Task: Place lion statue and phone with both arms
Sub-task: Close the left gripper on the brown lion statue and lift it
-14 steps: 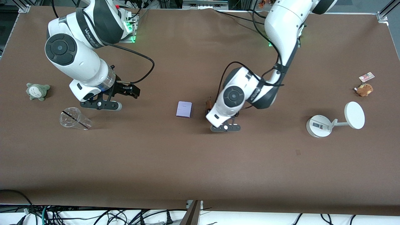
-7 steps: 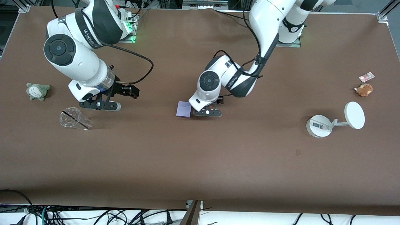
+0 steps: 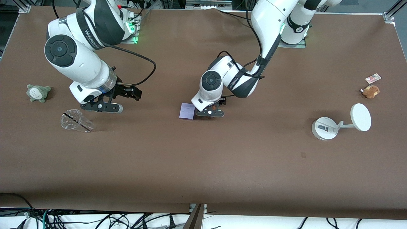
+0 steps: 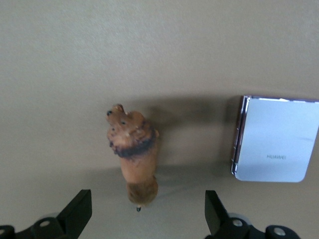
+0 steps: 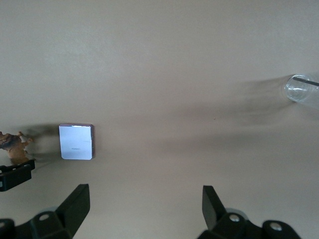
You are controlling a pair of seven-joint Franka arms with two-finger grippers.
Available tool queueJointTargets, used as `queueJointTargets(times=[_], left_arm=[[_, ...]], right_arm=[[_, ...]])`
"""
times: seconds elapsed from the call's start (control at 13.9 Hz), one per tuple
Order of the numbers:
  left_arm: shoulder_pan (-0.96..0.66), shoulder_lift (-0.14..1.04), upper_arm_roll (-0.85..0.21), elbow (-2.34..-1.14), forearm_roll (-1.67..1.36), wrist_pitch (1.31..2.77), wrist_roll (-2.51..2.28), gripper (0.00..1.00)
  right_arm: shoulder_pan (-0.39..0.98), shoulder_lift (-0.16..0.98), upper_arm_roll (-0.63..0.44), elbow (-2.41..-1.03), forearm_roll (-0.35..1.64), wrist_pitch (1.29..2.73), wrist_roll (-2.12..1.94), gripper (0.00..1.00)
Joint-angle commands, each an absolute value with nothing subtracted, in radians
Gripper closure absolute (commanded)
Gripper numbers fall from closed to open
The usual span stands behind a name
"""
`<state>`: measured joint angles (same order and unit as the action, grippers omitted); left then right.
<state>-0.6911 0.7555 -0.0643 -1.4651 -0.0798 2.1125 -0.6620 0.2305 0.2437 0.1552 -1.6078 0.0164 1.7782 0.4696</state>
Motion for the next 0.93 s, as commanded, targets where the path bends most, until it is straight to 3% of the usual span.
queueJointTargets(times=[0.0, 0.5, 0.86], left_arm=[[-0.695, 0.738, -0.055, -1.493, -0.040, 2.157, -0.652, 0.00], [-0.704, 0.742, -0.052, -1.578, 0.011, 2.284, -0.652, 0.00], [-0.703, 0.742, -0.048, -1.572, 0.011, 2.293, -0.653, 0.00]], right_arm=[[0.229, 0.245, 0.155, -1.598, 0.014, 1.766, 0.477, 0.00], [0.222, 0.242, 0.153, -1.597, 0.014, 1.756, 0.469, 0.00], [0.222, 0.233, 0.153, -1.597, 0.014, 1.755, 0.480, 0.00]])
